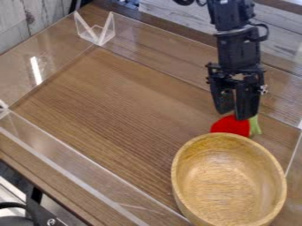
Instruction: Move the red object to the right side of the table
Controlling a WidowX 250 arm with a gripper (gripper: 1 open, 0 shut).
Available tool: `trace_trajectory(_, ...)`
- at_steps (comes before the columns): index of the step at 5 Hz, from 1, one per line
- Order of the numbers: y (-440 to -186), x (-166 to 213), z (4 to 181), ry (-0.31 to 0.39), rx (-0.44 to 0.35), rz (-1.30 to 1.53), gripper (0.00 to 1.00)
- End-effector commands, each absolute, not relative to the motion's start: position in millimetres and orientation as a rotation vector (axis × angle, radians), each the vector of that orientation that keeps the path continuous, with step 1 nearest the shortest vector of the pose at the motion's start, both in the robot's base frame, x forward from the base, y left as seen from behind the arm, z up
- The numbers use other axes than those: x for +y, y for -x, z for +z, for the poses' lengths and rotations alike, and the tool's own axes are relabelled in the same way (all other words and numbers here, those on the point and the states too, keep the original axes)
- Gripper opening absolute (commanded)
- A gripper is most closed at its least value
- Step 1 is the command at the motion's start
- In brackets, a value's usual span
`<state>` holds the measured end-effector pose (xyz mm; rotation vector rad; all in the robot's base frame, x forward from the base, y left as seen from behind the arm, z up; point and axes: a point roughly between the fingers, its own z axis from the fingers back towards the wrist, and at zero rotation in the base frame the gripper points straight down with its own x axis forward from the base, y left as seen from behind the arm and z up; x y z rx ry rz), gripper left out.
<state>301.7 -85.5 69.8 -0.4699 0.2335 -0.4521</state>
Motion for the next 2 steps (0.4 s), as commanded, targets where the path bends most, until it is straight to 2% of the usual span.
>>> trace_trajectory(1,-314.6,-79.5,82.8,0.445,0.174,-0.444,0.0)
trace_trajectory(2,-314.1,-77.1,89.2,0.431,0.158,-0.439,1.0)
